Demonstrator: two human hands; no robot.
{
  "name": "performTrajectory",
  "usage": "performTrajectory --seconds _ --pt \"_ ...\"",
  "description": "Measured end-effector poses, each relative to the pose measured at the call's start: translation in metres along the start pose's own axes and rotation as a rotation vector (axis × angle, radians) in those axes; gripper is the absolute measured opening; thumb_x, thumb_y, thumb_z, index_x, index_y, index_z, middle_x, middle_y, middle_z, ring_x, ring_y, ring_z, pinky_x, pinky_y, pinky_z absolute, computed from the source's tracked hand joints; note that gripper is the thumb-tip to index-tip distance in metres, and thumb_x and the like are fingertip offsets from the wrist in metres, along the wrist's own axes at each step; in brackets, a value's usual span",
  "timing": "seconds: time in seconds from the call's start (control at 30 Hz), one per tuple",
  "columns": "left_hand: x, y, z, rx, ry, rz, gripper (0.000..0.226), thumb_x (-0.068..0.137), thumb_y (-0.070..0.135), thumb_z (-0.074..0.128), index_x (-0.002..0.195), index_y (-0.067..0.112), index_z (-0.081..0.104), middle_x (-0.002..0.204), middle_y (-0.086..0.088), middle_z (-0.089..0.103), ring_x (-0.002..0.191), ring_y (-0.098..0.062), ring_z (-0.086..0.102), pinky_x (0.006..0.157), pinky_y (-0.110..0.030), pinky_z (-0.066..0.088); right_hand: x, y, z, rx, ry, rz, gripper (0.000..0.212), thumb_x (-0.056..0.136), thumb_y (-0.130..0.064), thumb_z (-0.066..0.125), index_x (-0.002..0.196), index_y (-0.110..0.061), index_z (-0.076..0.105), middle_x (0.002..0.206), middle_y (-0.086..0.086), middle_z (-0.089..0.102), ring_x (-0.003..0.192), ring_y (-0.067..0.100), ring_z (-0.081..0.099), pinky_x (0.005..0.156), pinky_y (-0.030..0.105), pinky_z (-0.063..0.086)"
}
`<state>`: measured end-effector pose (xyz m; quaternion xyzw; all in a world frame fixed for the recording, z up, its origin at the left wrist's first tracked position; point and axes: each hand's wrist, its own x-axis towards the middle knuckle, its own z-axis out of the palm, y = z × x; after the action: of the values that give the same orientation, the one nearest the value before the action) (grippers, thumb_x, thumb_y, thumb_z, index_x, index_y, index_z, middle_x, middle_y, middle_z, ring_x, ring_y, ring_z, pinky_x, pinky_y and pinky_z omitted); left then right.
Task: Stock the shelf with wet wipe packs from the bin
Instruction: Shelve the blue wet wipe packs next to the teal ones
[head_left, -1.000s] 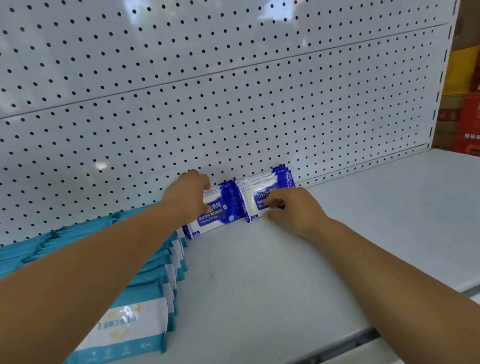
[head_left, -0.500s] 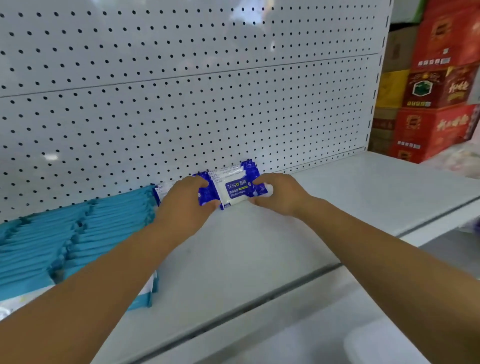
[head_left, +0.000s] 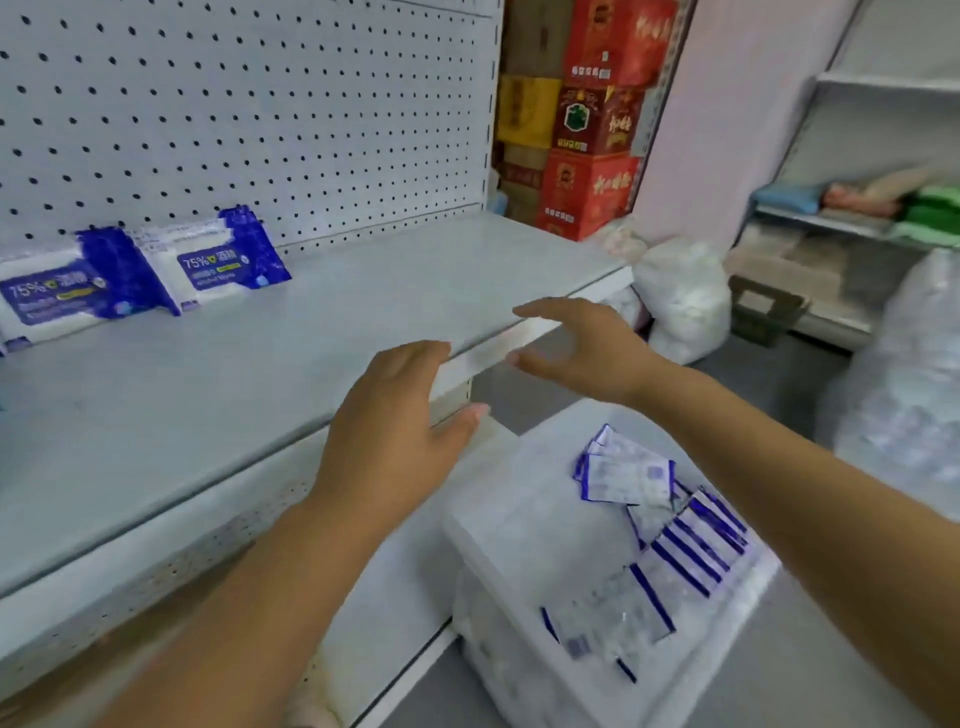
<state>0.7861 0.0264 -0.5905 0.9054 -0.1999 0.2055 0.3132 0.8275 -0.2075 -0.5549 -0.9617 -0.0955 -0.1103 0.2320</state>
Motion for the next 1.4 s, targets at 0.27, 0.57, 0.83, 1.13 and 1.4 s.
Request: performTrajectory --seconds 0.27,0.57,0.83,1.13,1.4 --pt "-0.045 -0.003 0.078 0.020 -0.276 0.081 0.067 0.090 0.053 0.061 0.143 0.014 0.049 0.146 -0.003 0.051 0.134 -0.022 0.046 0.107 -0.035 0.038 -0.103 0.090 0.014 -0.007 -0.140 0.343 0.054 0.081 -0.055 0.075 0.130 -0.035 0.061 0.135 -0.015 0.058 0.125 0.007 0.052 0.107 0.027 0.039" --pt "-0.063 -0.046 0.120 0.189 -0.695 -0.150 0.100 0.087 0.069 0.053 0.158 0.011 0.014 0.167 -0.006 0.004 0.154 -0.021 0.001 0.124 -0.046 0.012 -0.143 0.122 0.099 -0.102 -0.733 0.454 0.060 0.084 -0.050 0.075 0.135 -0.023 0.059 0.136 -0.007 0.059 0.126 0.017 0.054 0.107 0.033 0.042" --pt "-0.064 -0.047 0.127 0.121 -0.703 -0.221 0.100 0.088 0.061 0.060 0.159 0.012 0.011 0.168 -0.001 -0.002 0.154 -0.019 -0.007 0.124 -0.043 0.015 -0.144 0.142 0.130 -0.511 -0.830 0.240 0.057 0.083 -0.055 0.073 0.130 -0.027 0.058 0.131 -0.001 0.051 0.127 0.023 0.041 0.109 0.042 0.027" --pt "-0.063 -0.044 0.128 0.085 -0.744 -0.263 0.101 0.088 0.057 0.064 0.159 0.012 0.007 0.168 -0.001 -0.006 0.153 -0.018 -0.011 0.123 -0.042 0.012 -0.140 0.132 0.115 -0.597 -0.808 0.216 0.061 0.080 -0.051 0.077 0.132 -0.025 0.060 0.129 0.000 0.055 0.128 0.024 0.043 0.110 0.040 0.032" --pt "-0.052 -0.021 0.117 -0.173 -0.652 -0.335 0.091 0.081 0.049 0.076 0.153 0.016 0.033 0.162 -0.001 0.026 0.151 -0.019 0.019 0.118 -0.038 0.026 -0.130 0.122 0.071 -0.150 -0.515 0.450 0.029 0.079 -0.031 0.084 0.099 -0.016 0.069 0.103 0.003 0.066 0.092 0.025 0.064 0.080 0.034 0.053"
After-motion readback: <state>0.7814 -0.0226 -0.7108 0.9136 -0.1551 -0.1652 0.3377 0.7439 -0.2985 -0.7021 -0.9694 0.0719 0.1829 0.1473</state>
